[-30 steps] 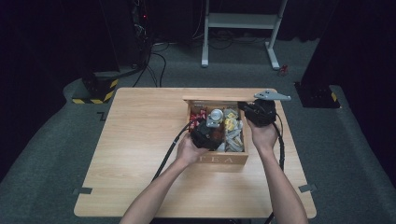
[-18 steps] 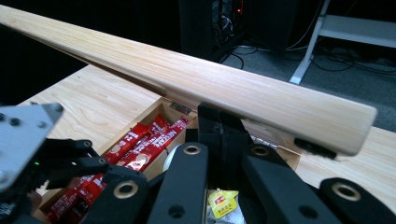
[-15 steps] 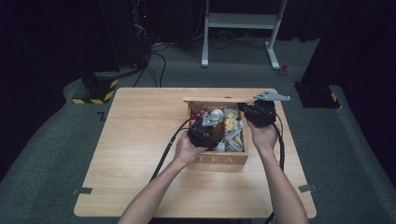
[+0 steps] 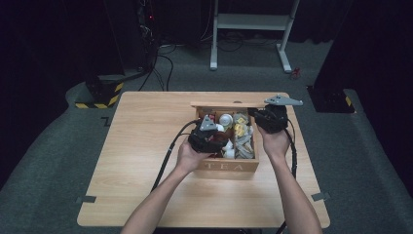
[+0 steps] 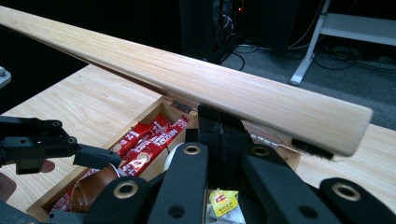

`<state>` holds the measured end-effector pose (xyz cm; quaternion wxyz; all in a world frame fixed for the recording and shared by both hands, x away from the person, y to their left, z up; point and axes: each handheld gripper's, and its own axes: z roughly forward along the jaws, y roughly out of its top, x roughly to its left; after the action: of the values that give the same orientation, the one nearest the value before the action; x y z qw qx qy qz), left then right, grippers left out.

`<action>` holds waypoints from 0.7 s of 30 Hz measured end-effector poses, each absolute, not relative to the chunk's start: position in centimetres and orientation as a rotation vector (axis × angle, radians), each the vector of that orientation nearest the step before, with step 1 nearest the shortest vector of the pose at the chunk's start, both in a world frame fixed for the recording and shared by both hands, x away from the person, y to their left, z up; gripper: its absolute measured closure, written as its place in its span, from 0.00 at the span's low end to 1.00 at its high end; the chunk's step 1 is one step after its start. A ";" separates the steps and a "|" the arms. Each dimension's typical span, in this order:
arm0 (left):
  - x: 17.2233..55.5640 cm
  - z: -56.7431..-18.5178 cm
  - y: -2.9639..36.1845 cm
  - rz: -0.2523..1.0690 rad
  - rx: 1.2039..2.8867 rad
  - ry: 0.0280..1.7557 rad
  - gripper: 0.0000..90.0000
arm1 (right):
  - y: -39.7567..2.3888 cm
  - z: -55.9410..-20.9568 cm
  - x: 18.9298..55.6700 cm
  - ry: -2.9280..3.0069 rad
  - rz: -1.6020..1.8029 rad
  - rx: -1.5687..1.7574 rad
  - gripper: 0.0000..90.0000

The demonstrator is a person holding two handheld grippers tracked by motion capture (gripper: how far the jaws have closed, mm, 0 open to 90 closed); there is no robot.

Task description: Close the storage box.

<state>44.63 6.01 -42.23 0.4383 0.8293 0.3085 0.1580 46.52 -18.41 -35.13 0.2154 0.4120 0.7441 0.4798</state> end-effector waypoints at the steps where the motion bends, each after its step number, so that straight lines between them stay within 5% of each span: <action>1: 44.5 -42.2 6.1 0.399 2.067 0.765 0.44 | -18.4 -35.1 46.5 2.064 1.331 1.142 1.00; 21: 44.0 -41.2 8.6 0.387 2.009 0.770 0.44 | -18.4 -35.3 46.4 2.072 1.338 1.149 1.00</action>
<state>43.99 8.58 -41.23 0.4597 0.8162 0.3128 0.1571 46.42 -18.39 -35.33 0.2090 0.4128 0.7447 0.4810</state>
